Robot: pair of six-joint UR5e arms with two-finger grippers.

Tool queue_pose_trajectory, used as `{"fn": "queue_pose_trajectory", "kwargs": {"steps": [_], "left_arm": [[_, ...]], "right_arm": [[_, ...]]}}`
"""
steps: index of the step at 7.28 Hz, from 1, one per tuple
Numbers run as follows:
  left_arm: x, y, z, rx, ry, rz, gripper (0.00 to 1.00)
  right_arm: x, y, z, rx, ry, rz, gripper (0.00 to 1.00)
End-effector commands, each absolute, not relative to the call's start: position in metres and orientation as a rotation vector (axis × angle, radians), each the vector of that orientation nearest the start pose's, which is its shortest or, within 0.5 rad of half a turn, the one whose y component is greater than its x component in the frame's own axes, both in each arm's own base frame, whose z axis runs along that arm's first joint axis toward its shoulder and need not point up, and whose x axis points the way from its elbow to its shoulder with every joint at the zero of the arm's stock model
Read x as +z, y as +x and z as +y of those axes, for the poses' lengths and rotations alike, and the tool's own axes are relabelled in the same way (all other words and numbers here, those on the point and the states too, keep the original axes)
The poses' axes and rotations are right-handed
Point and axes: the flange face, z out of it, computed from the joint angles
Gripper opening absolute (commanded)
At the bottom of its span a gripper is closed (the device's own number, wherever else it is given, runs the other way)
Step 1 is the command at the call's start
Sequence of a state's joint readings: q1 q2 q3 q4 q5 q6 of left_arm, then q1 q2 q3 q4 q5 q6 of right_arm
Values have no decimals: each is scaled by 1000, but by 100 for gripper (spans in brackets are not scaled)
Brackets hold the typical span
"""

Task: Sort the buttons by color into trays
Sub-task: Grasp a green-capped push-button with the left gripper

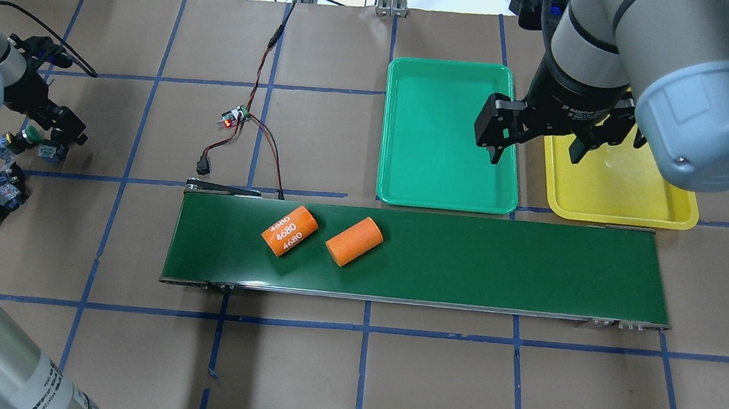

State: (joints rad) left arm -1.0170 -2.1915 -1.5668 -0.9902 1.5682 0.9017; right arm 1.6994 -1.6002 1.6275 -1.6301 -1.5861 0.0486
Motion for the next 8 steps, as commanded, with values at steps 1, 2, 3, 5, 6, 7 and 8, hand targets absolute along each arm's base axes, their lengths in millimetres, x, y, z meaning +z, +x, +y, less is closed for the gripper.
{"fn": "queue_pose_trajectory", "kwargs": {"steps": [1,2,3,5,6,7,8], "left_arm": [[168,231,-628,68,527,3136,0],[189,224,-627,62,481,3125,0],[220,197,-619,122,346,3130,0],[276,78,-579,199,405,3137,0],[277,16,-544,230,444,3147,0],[268,-45,-502,262,578,3140,0],[279,-82,-480,236,581,3112,0]], "right_arm": [[481,189,-462,-55,-125,3153,100],[482,189,-462,-62,-123,3151,100],[487,187,-462,-75,-123,3153,100],[506,184,-459,-153,-117,3156,100],[508,184,-458,-159,-110,3149,100],[510,186,-458,-168,-110,3142,100],[506,183,-458,-153,-114,3152,100]]}}
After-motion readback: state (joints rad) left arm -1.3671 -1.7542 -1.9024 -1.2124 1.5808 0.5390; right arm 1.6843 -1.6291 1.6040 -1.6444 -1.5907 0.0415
